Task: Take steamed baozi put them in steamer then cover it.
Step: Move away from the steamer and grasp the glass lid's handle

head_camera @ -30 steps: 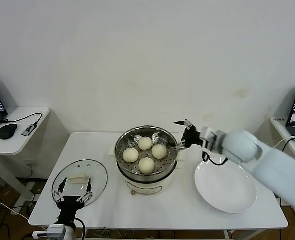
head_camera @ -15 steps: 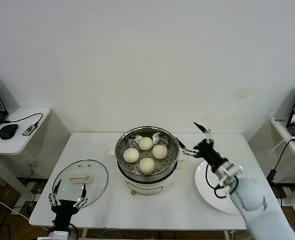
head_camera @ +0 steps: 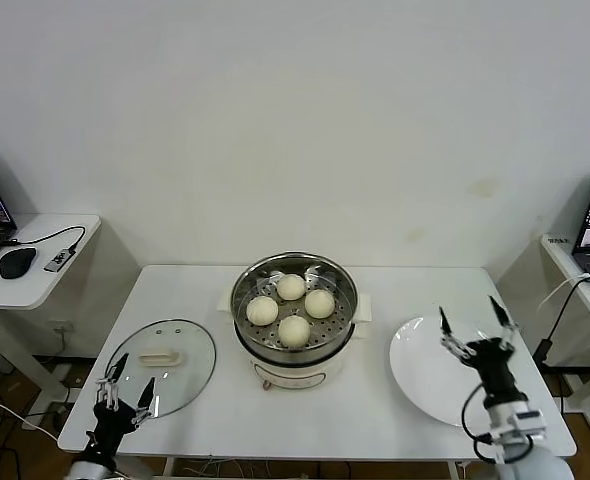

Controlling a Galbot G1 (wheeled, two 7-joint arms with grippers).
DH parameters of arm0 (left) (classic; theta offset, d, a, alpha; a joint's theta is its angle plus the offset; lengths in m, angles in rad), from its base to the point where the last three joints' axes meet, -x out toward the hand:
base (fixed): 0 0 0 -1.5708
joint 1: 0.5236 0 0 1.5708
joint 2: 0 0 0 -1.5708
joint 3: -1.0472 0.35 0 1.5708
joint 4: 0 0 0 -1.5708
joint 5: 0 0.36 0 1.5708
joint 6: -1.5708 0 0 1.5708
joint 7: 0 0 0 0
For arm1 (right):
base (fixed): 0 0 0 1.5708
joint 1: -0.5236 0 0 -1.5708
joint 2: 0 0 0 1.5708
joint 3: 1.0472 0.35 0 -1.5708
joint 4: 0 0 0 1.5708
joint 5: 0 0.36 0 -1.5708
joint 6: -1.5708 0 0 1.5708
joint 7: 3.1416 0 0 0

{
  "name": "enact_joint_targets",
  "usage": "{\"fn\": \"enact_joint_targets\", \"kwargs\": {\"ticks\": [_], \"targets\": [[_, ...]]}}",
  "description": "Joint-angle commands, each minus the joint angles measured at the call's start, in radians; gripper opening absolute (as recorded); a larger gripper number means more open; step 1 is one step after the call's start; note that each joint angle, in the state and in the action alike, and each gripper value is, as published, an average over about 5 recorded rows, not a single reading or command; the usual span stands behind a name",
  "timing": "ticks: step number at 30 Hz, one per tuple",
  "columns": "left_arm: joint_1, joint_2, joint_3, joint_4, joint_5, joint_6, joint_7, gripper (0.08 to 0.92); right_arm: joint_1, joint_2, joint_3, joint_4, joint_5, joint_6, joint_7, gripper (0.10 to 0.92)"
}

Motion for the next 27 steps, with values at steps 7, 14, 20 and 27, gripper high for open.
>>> {"fn": "enact_joint_targets", "kwargs": {"ticks": [7, 14, 20, 27], "targets": [[-0.167, 0.100, 0.051, 0.172, 0.286, -0.043, 0.063, 0.823, -0.129, 0.107, 0.163, 0.005, -0.037, 0.063, 0.062, 0.823], [-0.262, 0.108, 0.081, 0.280, 0.289, -0.046, 0.070, 0.823, -0.134, 0.121, 0.154, 0.015, -0.045, 0.061, 0.061, 0.823], [-0.347, 0.105, 0.107, 0.368, 0.301, -0.048, 0.068, 0.823, -0.142, 0.127, 0.165, 0.013, -0.044, 0.063, 0.061, 0.823], [-0.409, 0.103, 0.122, 0.401, 0.299, -0.047, 0.073, 0.823, -0.139, 0.131, 0.174, 0.004, -0.045, 0.062, 0.060, 0.823]]}}
